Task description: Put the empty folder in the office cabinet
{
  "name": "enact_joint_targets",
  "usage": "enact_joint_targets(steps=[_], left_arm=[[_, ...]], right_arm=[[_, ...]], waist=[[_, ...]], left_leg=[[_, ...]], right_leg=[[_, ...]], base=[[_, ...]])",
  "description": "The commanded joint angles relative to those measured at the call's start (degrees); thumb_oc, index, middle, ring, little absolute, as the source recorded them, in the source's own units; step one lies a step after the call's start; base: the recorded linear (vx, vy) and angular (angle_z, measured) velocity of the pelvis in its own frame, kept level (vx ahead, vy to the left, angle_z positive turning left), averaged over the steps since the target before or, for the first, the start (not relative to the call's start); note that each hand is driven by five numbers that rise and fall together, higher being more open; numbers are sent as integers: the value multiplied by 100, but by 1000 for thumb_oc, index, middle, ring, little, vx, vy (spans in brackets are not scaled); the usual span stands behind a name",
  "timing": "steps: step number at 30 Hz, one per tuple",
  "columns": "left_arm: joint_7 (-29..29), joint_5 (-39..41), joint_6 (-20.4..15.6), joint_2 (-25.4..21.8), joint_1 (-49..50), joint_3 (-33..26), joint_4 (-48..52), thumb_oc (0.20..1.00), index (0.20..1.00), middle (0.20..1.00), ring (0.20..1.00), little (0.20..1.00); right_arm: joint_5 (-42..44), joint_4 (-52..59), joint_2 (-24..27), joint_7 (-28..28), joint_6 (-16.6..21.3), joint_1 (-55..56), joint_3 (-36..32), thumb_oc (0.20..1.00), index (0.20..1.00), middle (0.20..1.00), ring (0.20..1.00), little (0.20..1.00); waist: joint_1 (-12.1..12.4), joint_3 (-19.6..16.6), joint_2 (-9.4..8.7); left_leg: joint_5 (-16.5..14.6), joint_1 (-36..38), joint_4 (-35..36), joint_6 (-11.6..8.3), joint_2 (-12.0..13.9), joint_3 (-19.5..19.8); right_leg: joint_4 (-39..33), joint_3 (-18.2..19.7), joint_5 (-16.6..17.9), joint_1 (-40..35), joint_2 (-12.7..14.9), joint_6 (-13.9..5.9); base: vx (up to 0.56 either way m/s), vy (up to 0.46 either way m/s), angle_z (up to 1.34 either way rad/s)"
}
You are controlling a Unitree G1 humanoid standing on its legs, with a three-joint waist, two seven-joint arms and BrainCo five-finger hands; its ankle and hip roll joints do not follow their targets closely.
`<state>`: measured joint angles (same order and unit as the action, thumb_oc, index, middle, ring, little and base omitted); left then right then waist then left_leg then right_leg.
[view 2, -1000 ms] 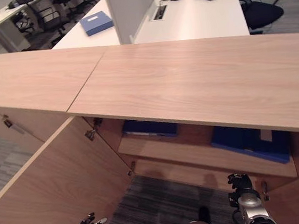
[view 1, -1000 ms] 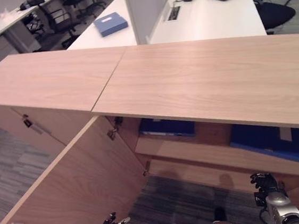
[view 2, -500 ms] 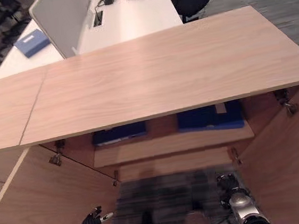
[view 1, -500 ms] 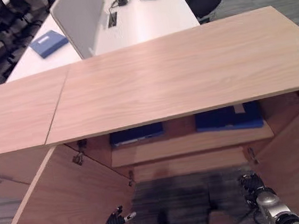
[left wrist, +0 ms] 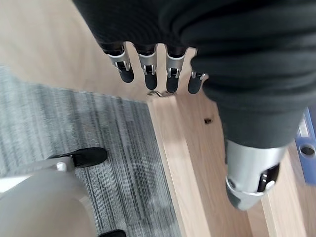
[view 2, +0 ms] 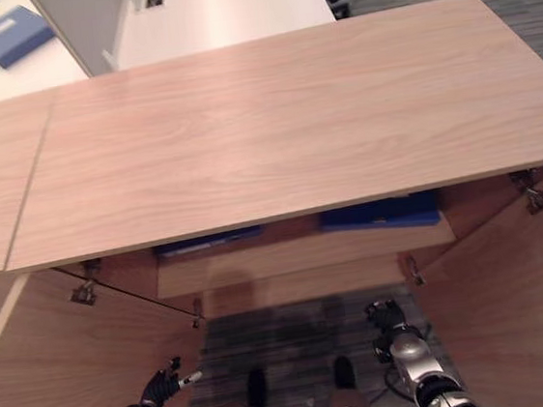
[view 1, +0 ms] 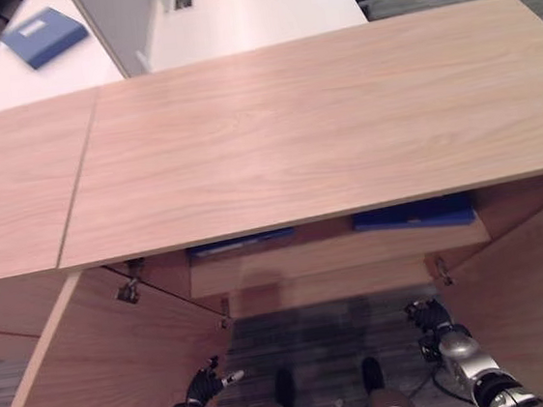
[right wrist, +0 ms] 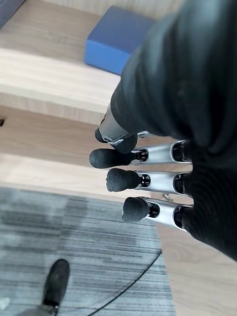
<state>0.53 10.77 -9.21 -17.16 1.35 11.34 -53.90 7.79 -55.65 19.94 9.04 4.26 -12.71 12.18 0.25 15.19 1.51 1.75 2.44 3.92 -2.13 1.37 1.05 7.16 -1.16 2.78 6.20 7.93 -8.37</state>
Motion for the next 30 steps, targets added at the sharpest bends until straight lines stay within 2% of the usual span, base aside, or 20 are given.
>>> enact_joint_targets(steps=[1, 2, 4, 7, 14, 20, 30], left_arm=[[-102, 13, -107, -151, 79, -35, 30, 1000, 1000, 1000, 1000, 1000], [-120, 12, -130, -182, 70, -41, 23, 1000, 1000, 1000, 1000, 1000], [-115, 14, -128, -222, 40, -17, -10, 1000, 1000, 1000, 1000, 1000], [-136, 30, -147, -214, 163, -84, -13, 1000, 1000, 1000, 1000, 1000], [-16, 214, -211, -137, 392, 163, 296, 1000, 1000, 1000, 1000, 1000], [15, 422, -248, -99, 418, 362, 490, 1000, 1000, 1000, 1000, 1000], [10, 561, -256, -91, 383, 525, 533, 1000, 1000, 1000, 1000, 1000]], right_arm=[[-24, 413, 96, 86, 101, -13, 30, 200, 200, 200, 200, 200], [-22, 486, 107, 101, 107, -32, 24, 200, 200, 200, 200, 200], [-22, 594, 182, 122, 123, -47, -1, 200, 200, 200, 200, 200], [-88, 590, 355, 155, 112, -131, -17, 200, 200, 200, 200, 200], [-52, 539, 934, 288, 187, -772, -38, 200, 200, 200, 200, 200], [-27, 188, 1207, 412, 226, -1467, 160, 200, 200, 200, 200, 200], [4, -391, 1265, 460, 198, -2008, 373, 200, 200, 200, 200, 200]], waist=[[188, -92, 175], [234, -115, 157], [215, -173, 115], [290, -317, 69], [394, -230, 226], [496, -42, 396], [607, 148, 549]], left_leg=[[-350, -116, -212, -61, 98, 88], [-382, -97, -151, -121, 115, 49], [-420, -161, -174, -163, 93, 82], [-433, -164, -113, -209, 45, -18], [-359, -211, -90, -329, 158, 33], [-245, -299, -72, -446, 310, 154], [-103, -428, -30, -526, 411, 306]], right_leg=[[811, -214, -440, 69, 152, -598], [288, -489, -318, -67, 457, -495], [-185, -483, -205, -173, 595, -435], [-545, -550, 2, -283, 700, -460], [-660, -632, -64, -353, 580, -389], [-571, -726, -224, -315, 448, -303], [-483, -846, -337, -253, 364, -251]], base=[[57, -103, -13], [68, -144, -11], [109, -119, -12], [107, -65, 7], [39, -84, -2], [1, -61, 6], [-12, -31, 12]])
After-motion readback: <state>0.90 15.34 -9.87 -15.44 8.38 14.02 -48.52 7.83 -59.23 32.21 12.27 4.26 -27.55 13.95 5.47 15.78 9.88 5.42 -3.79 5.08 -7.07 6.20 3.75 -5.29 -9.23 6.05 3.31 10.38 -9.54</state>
